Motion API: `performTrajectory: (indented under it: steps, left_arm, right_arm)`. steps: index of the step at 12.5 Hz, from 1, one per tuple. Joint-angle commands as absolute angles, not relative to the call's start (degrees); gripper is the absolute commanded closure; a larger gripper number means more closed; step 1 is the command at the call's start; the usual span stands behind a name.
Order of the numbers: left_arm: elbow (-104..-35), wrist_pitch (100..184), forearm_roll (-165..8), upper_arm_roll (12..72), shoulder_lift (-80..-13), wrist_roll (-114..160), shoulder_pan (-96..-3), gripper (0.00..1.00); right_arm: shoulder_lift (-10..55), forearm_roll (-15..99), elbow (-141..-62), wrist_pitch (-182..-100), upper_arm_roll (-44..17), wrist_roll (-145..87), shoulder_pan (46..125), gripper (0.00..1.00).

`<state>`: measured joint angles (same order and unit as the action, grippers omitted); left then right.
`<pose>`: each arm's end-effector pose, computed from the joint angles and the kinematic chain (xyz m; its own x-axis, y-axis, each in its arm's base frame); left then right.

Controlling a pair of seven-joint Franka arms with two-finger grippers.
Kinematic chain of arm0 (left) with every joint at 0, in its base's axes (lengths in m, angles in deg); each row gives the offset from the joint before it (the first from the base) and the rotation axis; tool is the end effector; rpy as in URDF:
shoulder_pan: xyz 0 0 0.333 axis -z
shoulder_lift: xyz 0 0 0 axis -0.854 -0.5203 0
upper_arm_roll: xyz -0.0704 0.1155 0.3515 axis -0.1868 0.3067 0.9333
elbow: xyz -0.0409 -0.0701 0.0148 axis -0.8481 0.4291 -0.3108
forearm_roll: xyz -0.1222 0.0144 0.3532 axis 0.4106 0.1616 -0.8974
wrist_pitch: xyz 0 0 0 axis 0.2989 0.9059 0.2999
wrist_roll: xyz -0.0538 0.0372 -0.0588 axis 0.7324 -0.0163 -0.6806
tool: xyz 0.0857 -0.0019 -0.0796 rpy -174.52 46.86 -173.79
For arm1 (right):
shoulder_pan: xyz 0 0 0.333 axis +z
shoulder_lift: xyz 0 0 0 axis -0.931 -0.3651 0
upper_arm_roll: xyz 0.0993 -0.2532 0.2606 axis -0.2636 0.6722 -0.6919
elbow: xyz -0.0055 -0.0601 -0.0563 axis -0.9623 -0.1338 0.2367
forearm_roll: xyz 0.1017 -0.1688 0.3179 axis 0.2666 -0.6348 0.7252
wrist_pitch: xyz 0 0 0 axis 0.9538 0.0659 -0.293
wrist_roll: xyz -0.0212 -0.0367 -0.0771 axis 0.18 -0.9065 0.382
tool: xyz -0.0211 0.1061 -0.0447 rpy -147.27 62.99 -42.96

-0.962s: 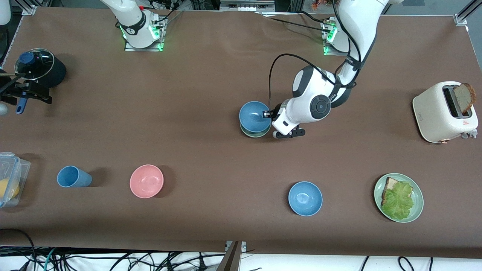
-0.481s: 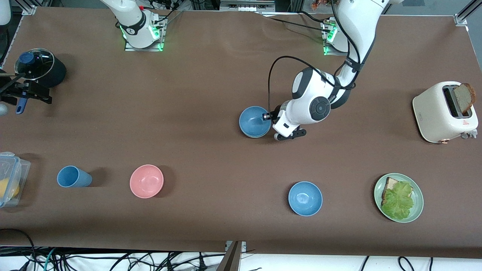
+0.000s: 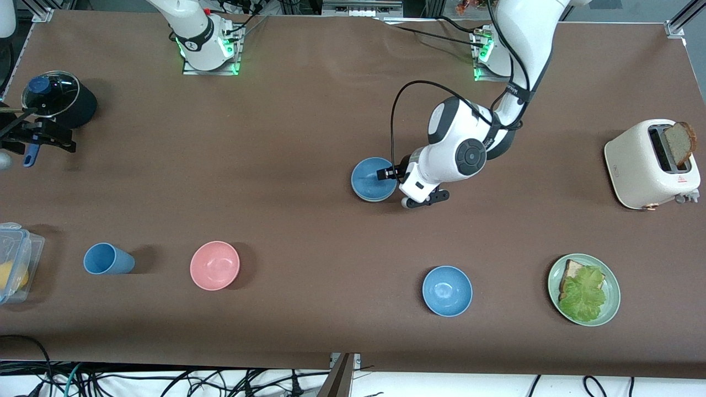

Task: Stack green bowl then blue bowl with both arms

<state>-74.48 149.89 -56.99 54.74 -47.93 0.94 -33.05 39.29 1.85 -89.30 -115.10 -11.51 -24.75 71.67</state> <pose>0.5504 -0.3473 0.3323 0.9063 0.2278 -0.3560 0.3364 -0.8987 0.2813 0.5737 -0.0469 0.6359 0.9936 0.0793 -0.0799 0.0842 -0.9946 0.0604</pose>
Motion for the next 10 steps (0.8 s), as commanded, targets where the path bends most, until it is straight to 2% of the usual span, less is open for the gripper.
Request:
performTrajectory:
  steps: [1,4,7,10]
  left_arm:
    - [-76.3,140.6,-59.9,55.0,-38.8,0.5,-40.5,0.00]
    - [-77.9,130.9,-67.6,55.0,-30.9,1.2,-48.5,0.00]
    - [-77.9,124.9,-77.2,55.4,-25.4,9.4,-54.4,0.00]
    - [-77.4,122.5,-80.2,60.5,-19.5,17.3,-55.0,0.00]
  right_arm:
    - [38.9,1.4,-88.3,-115.0,-11.7,-24.3,71.1,0.00]
    - [38.9,1.4,-88.3,-115.1,-11.7,-24.4,71.1,0.00]
    - [38.9,1.4,-88.3,-115.1,-11.7,-24.4,71.1,0.00]
    - [38.9,1.4,-88.3,-115.1,-11.7,-24.4,71.1,0.00]
